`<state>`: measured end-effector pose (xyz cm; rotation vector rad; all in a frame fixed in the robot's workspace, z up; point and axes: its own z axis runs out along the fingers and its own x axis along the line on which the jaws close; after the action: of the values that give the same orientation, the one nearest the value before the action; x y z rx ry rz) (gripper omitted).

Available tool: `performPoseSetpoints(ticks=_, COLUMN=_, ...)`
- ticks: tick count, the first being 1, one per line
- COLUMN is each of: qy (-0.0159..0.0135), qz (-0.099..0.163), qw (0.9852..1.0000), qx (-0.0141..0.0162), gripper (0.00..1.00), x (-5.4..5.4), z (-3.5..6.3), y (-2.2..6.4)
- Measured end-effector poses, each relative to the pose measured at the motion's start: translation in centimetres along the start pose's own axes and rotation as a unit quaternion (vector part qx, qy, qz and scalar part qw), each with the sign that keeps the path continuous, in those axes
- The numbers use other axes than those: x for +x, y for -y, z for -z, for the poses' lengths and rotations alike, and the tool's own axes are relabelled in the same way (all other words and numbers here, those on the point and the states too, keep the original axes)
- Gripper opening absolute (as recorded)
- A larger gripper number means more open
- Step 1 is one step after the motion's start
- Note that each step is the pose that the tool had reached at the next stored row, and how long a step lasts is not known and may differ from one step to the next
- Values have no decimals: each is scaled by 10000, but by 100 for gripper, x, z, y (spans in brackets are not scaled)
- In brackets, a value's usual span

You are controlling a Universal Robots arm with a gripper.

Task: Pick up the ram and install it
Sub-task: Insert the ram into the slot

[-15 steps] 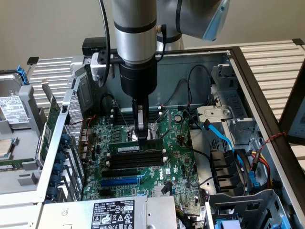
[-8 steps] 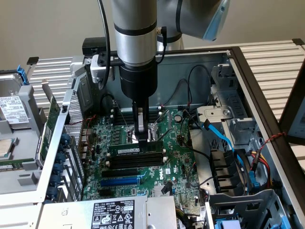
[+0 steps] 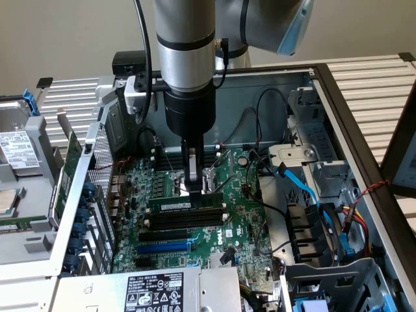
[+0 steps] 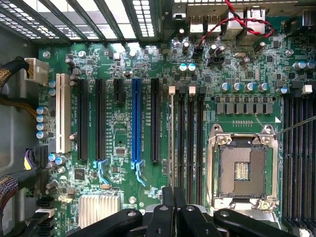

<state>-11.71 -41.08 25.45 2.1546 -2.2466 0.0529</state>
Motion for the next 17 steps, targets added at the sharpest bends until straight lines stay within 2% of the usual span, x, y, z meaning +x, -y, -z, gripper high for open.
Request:
performPoseSetpoints(ticks=5, qy=29, qz=1, qw=10000, qx=-32, gripper=12, x=12, z=-4, y=10)
performPoseSetpoints(ticks=17, qy=83, qz=2, qw=10000, qx=-54, gripper=12, x=27, z=-60, y=15)
